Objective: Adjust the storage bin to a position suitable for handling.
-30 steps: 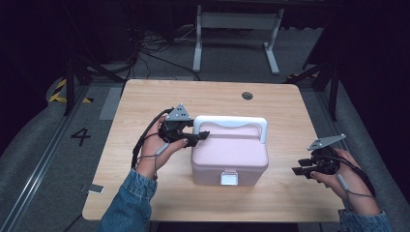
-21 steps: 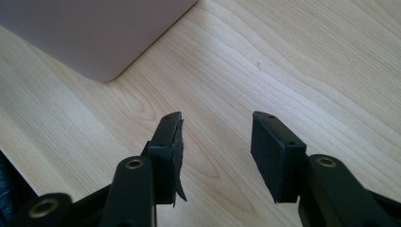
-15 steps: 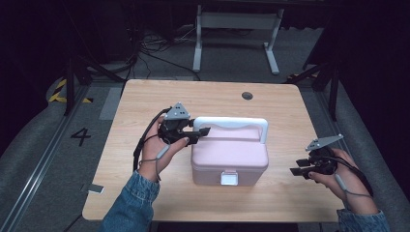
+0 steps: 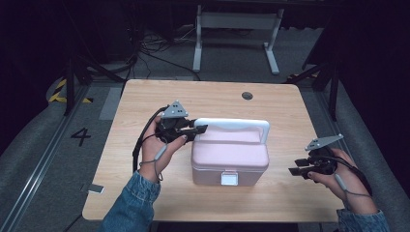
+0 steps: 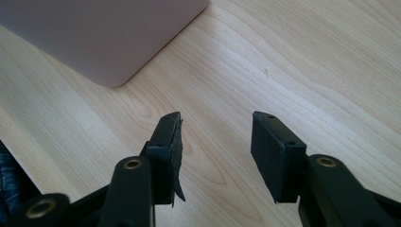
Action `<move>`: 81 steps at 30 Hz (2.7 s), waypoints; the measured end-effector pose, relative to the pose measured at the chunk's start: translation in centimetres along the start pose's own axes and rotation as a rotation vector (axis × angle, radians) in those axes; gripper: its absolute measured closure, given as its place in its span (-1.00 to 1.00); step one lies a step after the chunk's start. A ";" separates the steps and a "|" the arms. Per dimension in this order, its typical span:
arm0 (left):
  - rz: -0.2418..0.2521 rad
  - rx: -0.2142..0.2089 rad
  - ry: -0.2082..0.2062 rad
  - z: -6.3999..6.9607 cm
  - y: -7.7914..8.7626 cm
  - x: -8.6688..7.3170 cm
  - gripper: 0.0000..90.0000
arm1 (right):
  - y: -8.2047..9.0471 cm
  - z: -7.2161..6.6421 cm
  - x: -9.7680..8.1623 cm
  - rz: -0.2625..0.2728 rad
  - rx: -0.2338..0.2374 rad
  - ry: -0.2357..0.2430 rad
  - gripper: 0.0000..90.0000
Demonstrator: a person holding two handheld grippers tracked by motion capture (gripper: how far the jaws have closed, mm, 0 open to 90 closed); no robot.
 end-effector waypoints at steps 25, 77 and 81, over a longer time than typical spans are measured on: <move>0.137 -0.006 0.002 -1.8 0.4 3.3 0.56 | 1.1 0.0 1.2 0.113 -0.052 0.001 0.26; 0.232 0.061 0.006 -3.5 0.8 3.7 0.01 | 3.4 -4.9 10.5 0.660 0.136 0.106 1.00; 0.235 0.074 0.018 -4.0 1.7 3.5 -0.10 | 3.6 -4.8 10.7 0.673 0.133 0.105 1.00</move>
Point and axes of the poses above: each handheld gripper's, and its own axes: y roughly backward along the jaws, x roughly out of its top, z roughly to its right, the point moved 9 cm from there along -y, roughly forward along the jaws, and after that the axes turned 10 degrees about y, right-handed, at the moved point
